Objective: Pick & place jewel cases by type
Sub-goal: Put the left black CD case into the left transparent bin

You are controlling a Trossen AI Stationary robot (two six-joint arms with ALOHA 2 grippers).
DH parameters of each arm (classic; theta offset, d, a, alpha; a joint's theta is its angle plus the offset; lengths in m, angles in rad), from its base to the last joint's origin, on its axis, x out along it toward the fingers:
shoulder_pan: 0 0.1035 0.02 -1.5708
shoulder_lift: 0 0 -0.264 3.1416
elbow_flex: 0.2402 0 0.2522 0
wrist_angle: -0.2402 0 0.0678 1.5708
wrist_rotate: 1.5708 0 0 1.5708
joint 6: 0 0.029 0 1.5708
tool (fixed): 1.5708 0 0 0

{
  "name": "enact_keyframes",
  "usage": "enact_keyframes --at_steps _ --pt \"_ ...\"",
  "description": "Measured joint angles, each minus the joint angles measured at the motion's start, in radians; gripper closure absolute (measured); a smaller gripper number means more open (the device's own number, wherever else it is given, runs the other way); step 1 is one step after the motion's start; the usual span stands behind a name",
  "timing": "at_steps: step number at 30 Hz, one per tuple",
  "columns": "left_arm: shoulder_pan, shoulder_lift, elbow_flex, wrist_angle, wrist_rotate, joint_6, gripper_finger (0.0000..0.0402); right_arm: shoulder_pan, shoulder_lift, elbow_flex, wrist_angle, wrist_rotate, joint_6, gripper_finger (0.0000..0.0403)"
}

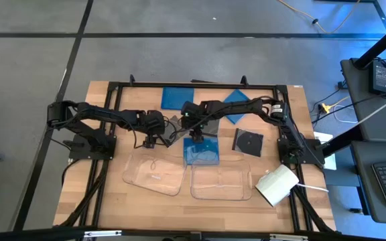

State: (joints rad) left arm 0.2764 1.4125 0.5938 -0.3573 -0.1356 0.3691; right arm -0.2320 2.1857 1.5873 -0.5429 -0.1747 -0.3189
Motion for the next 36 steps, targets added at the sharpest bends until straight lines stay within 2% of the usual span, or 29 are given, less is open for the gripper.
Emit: enact_keyframes --at_steps 9,19,26,36 --pt "0.000 0.000 0.000 0.000 0.000 -0.001 0.0123 -0.002 -0.003 -0.079 0.136 0.053 0.000 0.0234" --pt "0.000 0.000 0.000 0.003 0.000 -0.001 0.0123 -0.002 -0.009 -0.141 0.244 0.048 0.050 0.0234" --pt "0.000 -0.001 0.000 0.006 -0.002 0.172 0.0123 -0.002 -0.007 -0.149 0.267 0.046 0.056 0.0234" --pt "-0.001 -0.001 -0.001 0.039 -0.008 0.293 0.0123 -0.005 -0.003 -0.152 0.304 -0.012 0.054 0.0234"
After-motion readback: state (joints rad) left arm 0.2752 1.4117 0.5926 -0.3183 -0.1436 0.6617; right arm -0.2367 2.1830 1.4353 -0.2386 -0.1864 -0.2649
